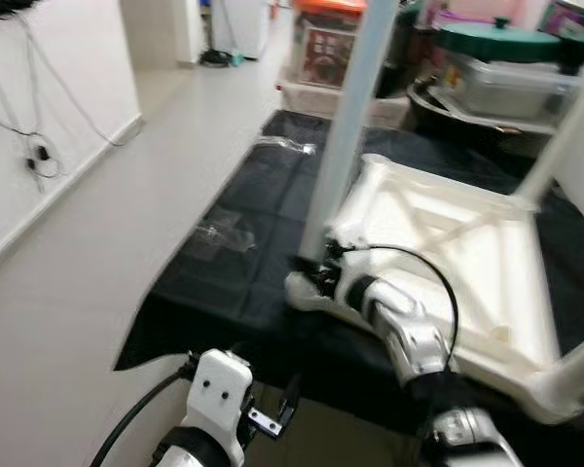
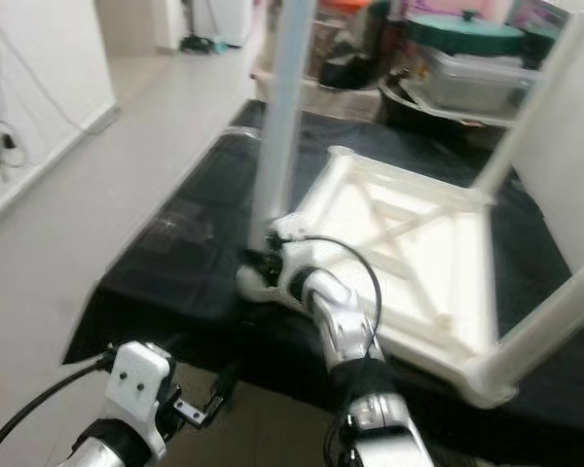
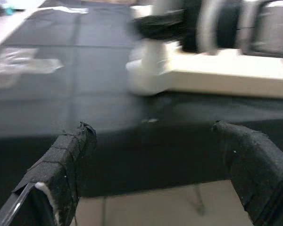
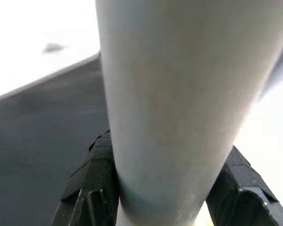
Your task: Building children table
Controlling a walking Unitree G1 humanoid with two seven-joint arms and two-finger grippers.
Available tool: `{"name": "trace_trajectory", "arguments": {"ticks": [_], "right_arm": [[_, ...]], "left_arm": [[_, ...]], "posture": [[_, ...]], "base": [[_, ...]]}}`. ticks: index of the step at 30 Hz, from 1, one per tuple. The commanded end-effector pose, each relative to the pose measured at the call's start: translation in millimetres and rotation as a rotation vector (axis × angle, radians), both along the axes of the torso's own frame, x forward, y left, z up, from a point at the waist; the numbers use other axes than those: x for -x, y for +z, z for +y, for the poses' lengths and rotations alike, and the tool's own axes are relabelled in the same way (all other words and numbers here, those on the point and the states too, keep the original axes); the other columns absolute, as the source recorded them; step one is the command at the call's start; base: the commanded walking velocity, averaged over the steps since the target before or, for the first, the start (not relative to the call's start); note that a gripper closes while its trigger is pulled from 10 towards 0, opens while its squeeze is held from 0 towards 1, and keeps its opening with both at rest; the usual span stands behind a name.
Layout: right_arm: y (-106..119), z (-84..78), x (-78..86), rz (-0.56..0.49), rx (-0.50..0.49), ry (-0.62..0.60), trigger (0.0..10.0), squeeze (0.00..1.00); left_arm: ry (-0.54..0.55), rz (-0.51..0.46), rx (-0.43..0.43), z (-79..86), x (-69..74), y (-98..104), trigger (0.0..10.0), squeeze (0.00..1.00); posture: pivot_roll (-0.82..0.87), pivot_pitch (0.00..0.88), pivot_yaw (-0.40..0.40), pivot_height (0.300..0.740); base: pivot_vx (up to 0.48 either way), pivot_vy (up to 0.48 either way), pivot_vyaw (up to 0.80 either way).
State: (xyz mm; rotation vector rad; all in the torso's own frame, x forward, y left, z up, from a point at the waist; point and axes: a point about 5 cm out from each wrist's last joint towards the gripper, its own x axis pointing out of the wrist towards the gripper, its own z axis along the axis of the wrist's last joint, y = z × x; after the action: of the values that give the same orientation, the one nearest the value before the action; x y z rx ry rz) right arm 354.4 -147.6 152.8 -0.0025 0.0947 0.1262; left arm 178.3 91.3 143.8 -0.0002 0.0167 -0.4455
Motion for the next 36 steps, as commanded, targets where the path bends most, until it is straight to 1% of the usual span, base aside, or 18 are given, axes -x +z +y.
{"name": "trace_trajectory", "arguments": {"ticks": [1,3,5,10,11,12,13,17,18,22,25,27,28,29,30,31,33,36], "right_arm": [[5.2,-24.5,10.8,-0.025,0.052,-0.231,0.0,0.00],[0.7,-14.8,30.3,-0.004,0.006,-0.361,0.0,0.00],[-1.5,-6.8,36.8,0.011,-0.021,-0.385,0.0,0.00],[-4.5,14.0,44.0,0.040,-0.094,-0.381,0.0,0.00],[-4.0,25.6,42.2,0.032,-0.140,-0.326,0.7,0.00],[-1.7,36.9,39.9,0.006,-0.172,-0.239,10.0,1.00],[0.0,44.4,37.9,-0.023,-0.198,-0.160,10.0,1.00],[5.4,44.8,32.8,-0.082,-0.192,-0.110,10.0,1.00],[9.3,42.9,32.5,-0.100,-0.179,-0.117,10.0,0.00],[20.3,33.9,20.4,-0.147,-0.215,-0.028,10.0,0.00],[20.3,33.9,20.4,-0.147,-0.215,-0.028,10.0,0.00],[35.0,25.8,-0.1,-0.168,-0.222,0.304,10.0,0.00],[35.0,25.8,-0.1,-0.168,-0.222,0.304,10.0,0.00],[42.1,21.8,-6.9,-0.154,-0.217,0.473,10.0,0.00],[42.1,21.8,-6.9,-0.154,-0.217,0.473,10.0,0.00],[46.8,19.9,-9.9,-0.124,-0.211,0.623,10.0,0.00],[46.8,19.9,-9.9,-0.124,-0.211,0.623,10.0,0.00],[50.2,30.9,-5.0,-0.035,-0.186,0.977,10.0,0.00]], "left_arm": [[-0.015,0.015,0.009,-1.7,-0.6,-2.2,10.0,0.00],[-0.016,0.014,0.007,-1.9,-1.0,-2.4,10.0,0.00],[-0.016,0.013,0.007,-1.9,-1.2,-2.2,10.0,0.00],[-0.014,0.011,0.006,-2.1,-1.2,-1.9,10.0,0.00],[-0.013,0.012,0.007,-2.2,-1.2,-2.0,10.0,0.00],[-0.012,0.012,0.008,-2.3,-1.3,-2.0,10.0,0.00],[-0.012,0.013,0.009,-2.5,-1.4,-2.1,10.0,0.00],[-0.012,0.013,0.012,-3.1,-1.8,-2.2,10.0,0.00],[-0.012,0.013,0.013,-3.2,-1.9,-2.1,10.0,0.00],[-0.011,0.013,0.015,-3.4,-2.3,-2.1,10.0,0.00],[-0.011,0.013,0.015,-3.4,-2.3,-2.1,10.0,0.00],[-0.011,0.013,0.016,-3.6,-2.9,-2.1,10.0,0.00],[-0.011,0.013,0.016,-3.6,-2.9,-2.1,10.0,0.00],[-0.011,0.012,0.016,-3.6,-3.1,-2.1,10.0,0.00],[-0.011,0.012,0.016,-3.6,-3.1,-2.1,10.0,0.00],[-0.011,0.012,0.015,-3.7,-3.2,-2.0,10.0,0.00],[-0.011,0.012,0.015,-3.7,-3.2,-2.0,10.0,0.00],[-0.009,0.010,0.012,-3.4,-3.4,-1.8,10.0,0.00]], "posture": [[0.24,0.076,-0.110,0.740],[0.24,0.077,-0.111,0.740],[0.25,0.077,-0.113,0.740],[0.25,0.079,-0.113,0.740],[0.24,0.080,-0.114,0.740],[0.24,0.080,-0.114,0.740],[0.24,0.081,-0.115,0.740],[0.24,0.081,-0.120,0.740],[0.24,0.081,-0.120,0.740],[0.24,0.082,-0.120,0.740],[0.24,0.082,-0.120,0.740],[0.24,0.081,-0.121,0.740],[0.24,0.081,-0.121,0.740],[0.24,0.080,-0.122,0.740],[0.24,0.080,-0.122,0.740],[0.24,0.080,-0.122,0.740],[0.24,0.080,-0.122,0.740],[0.24,0.080,-0.122,0.740]], "base": [[0.000,0.000,0.00],[0.000,0.000,0.00],[0.000,0.000,0.00],[0.000,0.000,0.00],[0.000,0.000,0.00],[0.000,0.000,0.00],[0.000,0.000,0.00],[0.000,0.000,0.00],[0.000,0.000,0.00],[0.000,0.000,0.00],[0.000,0.000,0.00],[0.000,0.000,0.00],[0.000,0.000,0.00],[0.000,0.000,0.00],[0.000,0.000,0.00],[0.000,0.000,0.00],[0.000,0.000,0.00],[0.000,0.000,0.00]]}}
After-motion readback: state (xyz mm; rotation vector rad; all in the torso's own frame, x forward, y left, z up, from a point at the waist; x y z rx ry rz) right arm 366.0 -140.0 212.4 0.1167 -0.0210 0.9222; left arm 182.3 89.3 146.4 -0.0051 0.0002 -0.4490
